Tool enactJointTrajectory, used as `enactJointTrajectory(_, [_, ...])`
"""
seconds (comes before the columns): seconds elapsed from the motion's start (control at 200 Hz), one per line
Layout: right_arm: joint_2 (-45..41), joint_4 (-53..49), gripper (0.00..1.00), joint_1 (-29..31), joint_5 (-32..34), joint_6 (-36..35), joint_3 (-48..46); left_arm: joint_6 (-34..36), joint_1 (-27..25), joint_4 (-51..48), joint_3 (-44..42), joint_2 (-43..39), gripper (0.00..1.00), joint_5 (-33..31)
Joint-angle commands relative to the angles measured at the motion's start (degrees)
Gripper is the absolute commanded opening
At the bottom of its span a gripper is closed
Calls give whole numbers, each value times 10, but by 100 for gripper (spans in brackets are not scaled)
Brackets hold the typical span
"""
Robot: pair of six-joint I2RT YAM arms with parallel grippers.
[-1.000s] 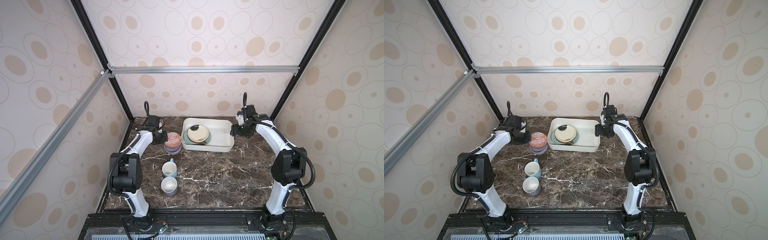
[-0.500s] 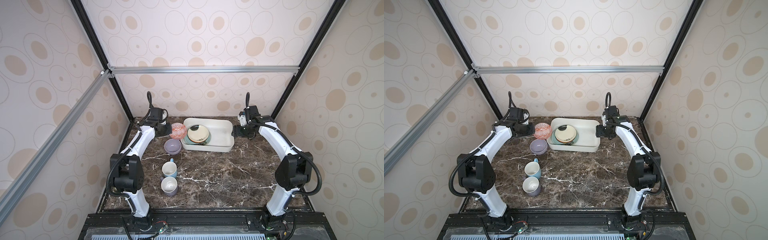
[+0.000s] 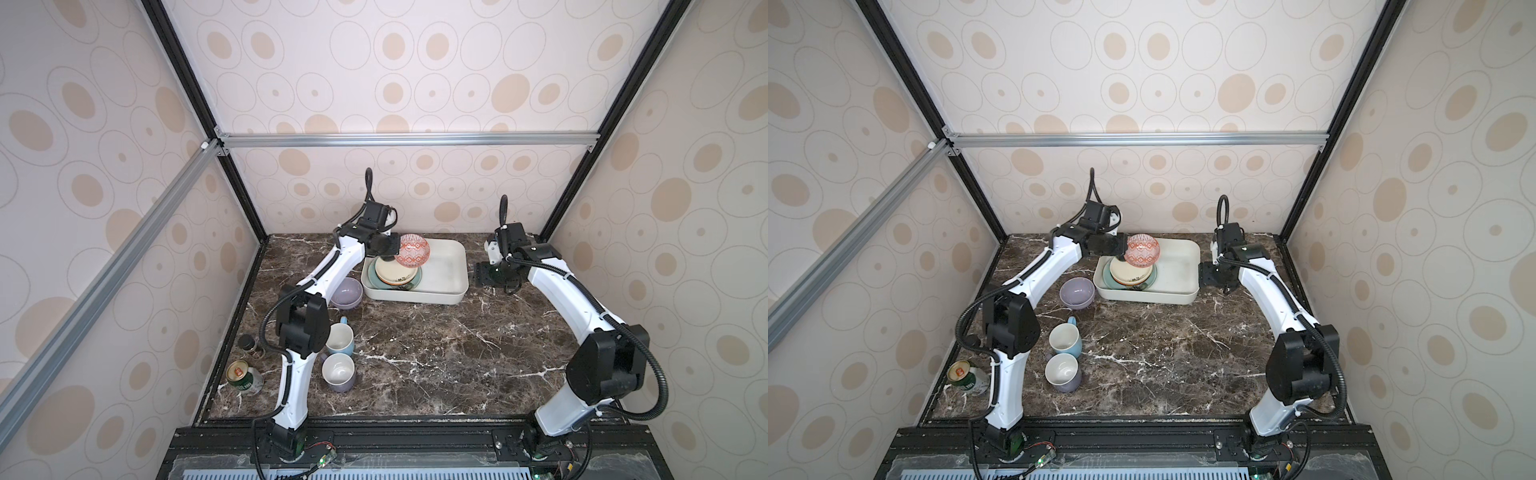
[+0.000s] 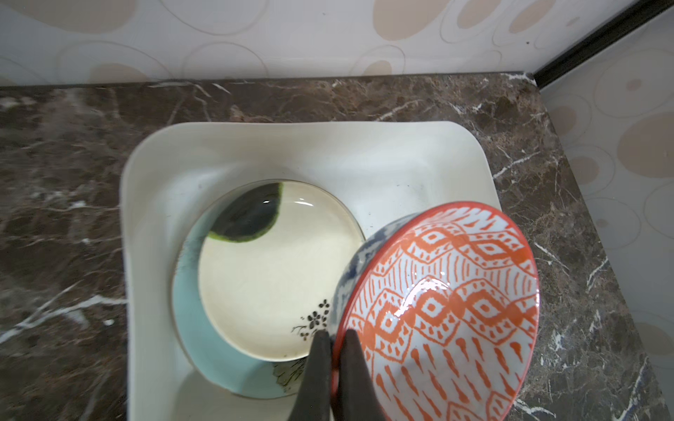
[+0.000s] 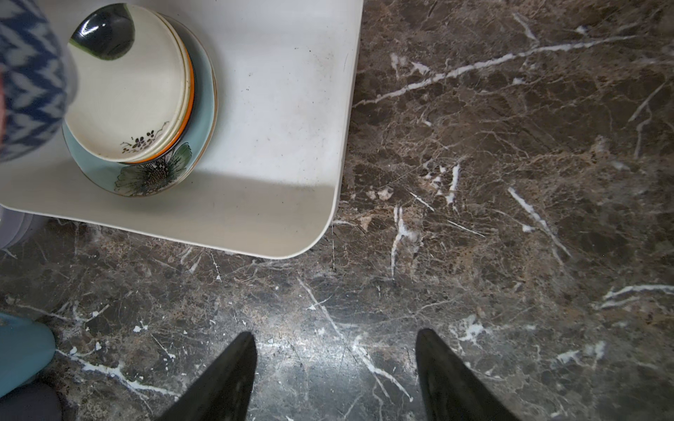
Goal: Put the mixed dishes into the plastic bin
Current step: 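Lift the orange-patterned bowl with the left gripper and carry it over the bin, then lower the orange-patterned bowl into the bin and open the left gripper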
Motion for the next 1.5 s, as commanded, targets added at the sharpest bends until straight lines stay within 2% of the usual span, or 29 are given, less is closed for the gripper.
enactJointTrajectory(0.0, [-38,-13,72,2,25,9,-19,-18,-23,-7,61,22,0,13])
enactJointTrajectory(0.33, [-99,-7,72,-1,43,19,-68,-47,-74,21,113,113,0,38])
enactJointTrajectory(0.56, [-100,-3,72,-3,43,25,-83,-75,-77,71,123,150,0,38])
enactJointTrajectory(0.7, [-99,-6,72,-5,56,21,-83,-88,-78,73,150,179,0,64])
enactJointTrajectory(0.9, [-83,4,72,-10,48,24,-83,-85,-82,60,148,182,0,76])
enactJointTrajectory(1.165, [-58,9,72,-10,33,28,-73,-68,-85,48,108,160,0,59])
enactJointTrajectory(1.495, [-67,11,72,-11,35,28,-84,-62,-90,37,93,155,1,59])
